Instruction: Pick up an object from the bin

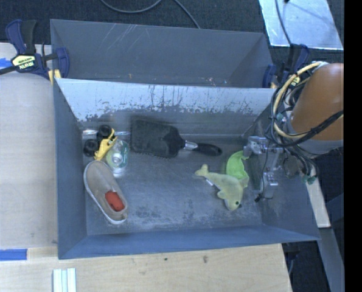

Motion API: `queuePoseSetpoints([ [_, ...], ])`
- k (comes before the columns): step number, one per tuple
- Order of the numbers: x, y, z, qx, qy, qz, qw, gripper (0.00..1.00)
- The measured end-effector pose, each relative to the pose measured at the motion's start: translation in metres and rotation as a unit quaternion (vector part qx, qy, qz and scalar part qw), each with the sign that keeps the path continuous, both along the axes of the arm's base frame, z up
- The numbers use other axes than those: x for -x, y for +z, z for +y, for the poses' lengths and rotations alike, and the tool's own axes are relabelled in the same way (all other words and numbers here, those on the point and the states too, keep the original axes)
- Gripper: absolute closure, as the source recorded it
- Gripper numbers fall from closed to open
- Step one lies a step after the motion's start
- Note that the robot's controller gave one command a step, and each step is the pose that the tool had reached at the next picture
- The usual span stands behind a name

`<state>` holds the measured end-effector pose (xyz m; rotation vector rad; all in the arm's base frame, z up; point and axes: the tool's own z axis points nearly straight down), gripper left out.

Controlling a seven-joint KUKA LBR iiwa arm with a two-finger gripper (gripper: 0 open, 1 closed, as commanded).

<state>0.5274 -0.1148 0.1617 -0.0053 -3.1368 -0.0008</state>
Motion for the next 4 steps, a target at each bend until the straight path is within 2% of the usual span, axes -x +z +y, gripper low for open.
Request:
queuePoseSetpoints([
  [1,-0.002,0.005,0.0,0.001,0.001,-0.0041,1.0,0.0],
  [2,-0.014,-0.031,0.003,0.002,-0.005,-0.008,1.0,0.0],
  [3,-0.03,-0.081,0.009,0.001,0.003,-0.0052,1.0,0.0],
  [4,-0.052,-0.091,-0.012,0.003,0.039,-0.0109,0.9992,1.0],
])
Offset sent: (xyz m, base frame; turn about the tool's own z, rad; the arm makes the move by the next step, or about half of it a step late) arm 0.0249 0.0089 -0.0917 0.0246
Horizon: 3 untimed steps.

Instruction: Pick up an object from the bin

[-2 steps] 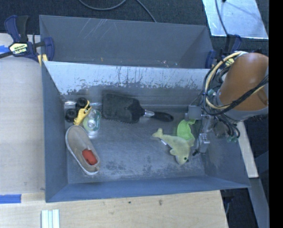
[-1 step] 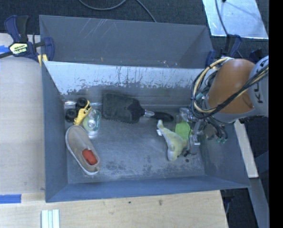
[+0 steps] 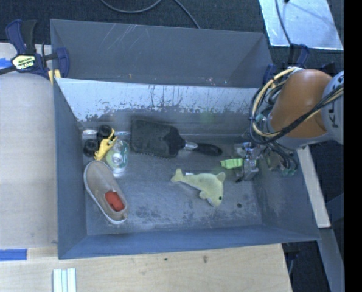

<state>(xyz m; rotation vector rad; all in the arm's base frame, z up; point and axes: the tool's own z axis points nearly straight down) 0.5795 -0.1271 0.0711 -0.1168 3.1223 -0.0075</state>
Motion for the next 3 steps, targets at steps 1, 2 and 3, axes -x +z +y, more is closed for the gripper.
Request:
queuePoseSetpoints([
  [1,0.0,0.0,0.0,0.0,0.0,0.0,1.0,1.0],
  [2,0.003,0.039,-0.006,0.0,-0.009,-0.0024,1.0,1.0],
  [3,0.003,0.039,-0.006,0.0,-0.009,-0.0025,1.0,1.0],
])
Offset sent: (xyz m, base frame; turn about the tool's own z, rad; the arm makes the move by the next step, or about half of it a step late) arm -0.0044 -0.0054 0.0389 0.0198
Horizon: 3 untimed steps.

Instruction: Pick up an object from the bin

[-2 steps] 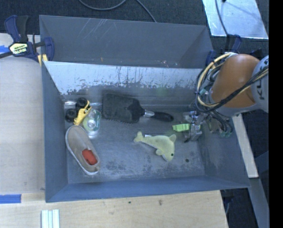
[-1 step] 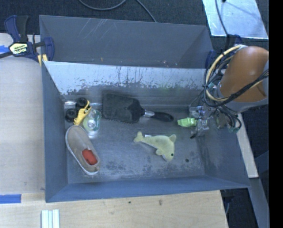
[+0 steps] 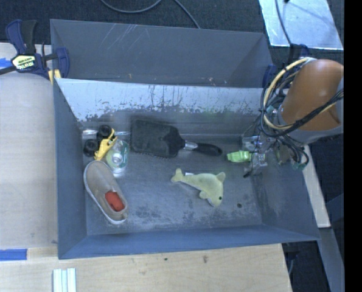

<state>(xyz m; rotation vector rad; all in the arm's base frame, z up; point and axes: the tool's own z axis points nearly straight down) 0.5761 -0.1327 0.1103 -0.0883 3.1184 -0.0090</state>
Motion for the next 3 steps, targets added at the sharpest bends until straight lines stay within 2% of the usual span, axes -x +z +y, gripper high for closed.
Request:
queuePoseSetpoints([
  [1,0.0007,0.0043,-0.0024,0.002,0.065,-0.0018,0.9979,1.0],
  [2,0.0006,0.0043,-0.0023,0.002,0.065,-0.0019,0.9979,0.0],
  [3,0.0006,0.0043,-0.0022,0.002,0.066,-0.0019,0.9978,1.0],
])
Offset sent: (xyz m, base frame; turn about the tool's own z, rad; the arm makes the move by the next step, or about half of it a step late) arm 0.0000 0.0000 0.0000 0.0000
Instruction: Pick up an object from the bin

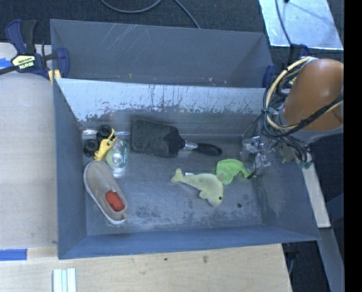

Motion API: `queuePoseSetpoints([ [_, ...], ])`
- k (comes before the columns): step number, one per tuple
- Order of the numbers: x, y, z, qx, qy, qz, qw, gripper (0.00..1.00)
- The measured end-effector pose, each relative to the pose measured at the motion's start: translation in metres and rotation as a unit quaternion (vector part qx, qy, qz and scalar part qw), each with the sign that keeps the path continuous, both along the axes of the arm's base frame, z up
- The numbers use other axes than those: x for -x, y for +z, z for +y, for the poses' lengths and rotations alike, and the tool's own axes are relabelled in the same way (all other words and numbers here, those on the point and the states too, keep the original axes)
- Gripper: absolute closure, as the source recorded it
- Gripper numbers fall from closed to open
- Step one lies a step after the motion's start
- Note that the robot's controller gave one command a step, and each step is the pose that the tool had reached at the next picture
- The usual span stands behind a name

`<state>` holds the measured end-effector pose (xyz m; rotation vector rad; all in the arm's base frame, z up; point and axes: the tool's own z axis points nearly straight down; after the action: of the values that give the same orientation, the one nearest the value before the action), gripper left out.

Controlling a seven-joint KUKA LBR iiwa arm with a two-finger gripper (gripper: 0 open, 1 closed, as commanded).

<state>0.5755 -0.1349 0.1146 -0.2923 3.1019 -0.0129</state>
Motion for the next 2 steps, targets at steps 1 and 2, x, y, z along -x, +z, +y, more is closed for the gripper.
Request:
queuePoseSetpoints([
  [1,0.0,0.0,0.0,0.0,0.0,0.0,1.0,0.0],
  [2,0.0,0.0,0.0001,0.0,0.0,0.0,1.0,0.0],
])
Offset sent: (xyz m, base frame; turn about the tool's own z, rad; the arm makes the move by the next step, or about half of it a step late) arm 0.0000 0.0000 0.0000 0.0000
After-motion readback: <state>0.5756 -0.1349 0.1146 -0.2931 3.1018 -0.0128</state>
